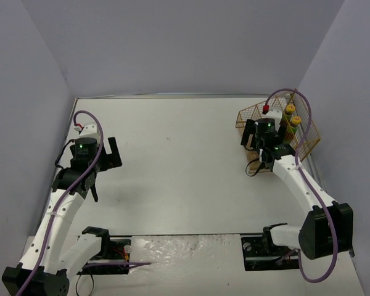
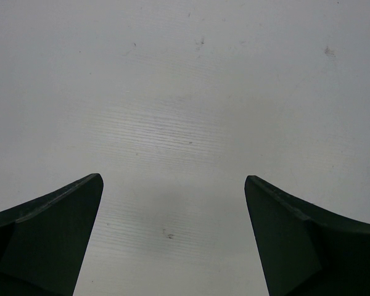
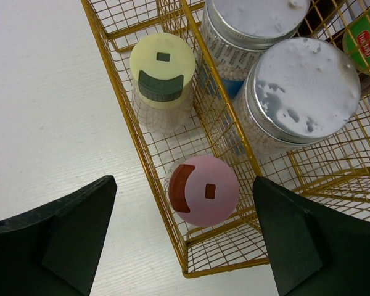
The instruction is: Organize the condiment bottles
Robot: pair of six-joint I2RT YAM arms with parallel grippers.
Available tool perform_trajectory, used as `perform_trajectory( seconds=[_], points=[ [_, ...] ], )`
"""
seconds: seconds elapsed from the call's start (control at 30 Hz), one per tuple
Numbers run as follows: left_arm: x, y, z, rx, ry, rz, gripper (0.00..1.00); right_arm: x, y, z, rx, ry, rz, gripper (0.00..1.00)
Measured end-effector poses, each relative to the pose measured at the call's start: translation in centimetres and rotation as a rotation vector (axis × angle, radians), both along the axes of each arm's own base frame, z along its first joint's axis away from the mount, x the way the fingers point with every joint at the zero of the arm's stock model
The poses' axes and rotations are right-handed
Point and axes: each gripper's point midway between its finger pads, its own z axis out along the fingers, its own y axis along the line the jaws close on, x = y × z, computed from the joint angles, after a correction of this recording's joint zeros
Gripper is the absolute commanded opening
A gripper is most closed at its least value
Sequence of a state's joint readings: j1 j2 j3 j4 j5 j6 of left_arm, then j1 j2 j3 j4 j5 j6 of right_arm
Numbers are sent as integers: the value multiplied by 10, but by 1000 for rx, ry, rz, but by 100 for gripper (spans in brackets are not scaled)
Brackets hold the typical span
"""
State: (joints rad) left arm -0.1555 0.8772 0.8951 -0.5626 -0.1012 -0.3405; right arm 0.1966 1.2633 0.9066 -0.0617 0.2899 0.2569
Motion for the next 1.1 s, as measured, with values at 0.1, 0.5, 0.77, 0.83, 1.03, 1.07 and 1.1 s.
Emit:
perform_trajectory(
  seconds=[0.1,0.5,0.77,0.83,1.03,1.07,1.1],
  points=[
    [0,0,0,0,0,0,97,-1,1,8,9,-22,6,99],
    [0,0,1,1,-3,-2,97,-46,2,132,99,-396,70,100],
    [-3,0,12,2,-54,-16,97,-119,-13,199,124,-647,77,100],
    [-6,0,17,-3,-75,-20,97,-138,-17,204,114,-674,79,100],
    [-17,1,34,-15,-146,-25,97,-169,-25,200,84,-714,91,100],
    [-20,1,35,-17,-154,-26,97,-172,-25,190,76,-699,95,100],
    [-24,1,36,-19,-163,-27,97,-175,-26,180,68,-686,98,100]
  ],
)
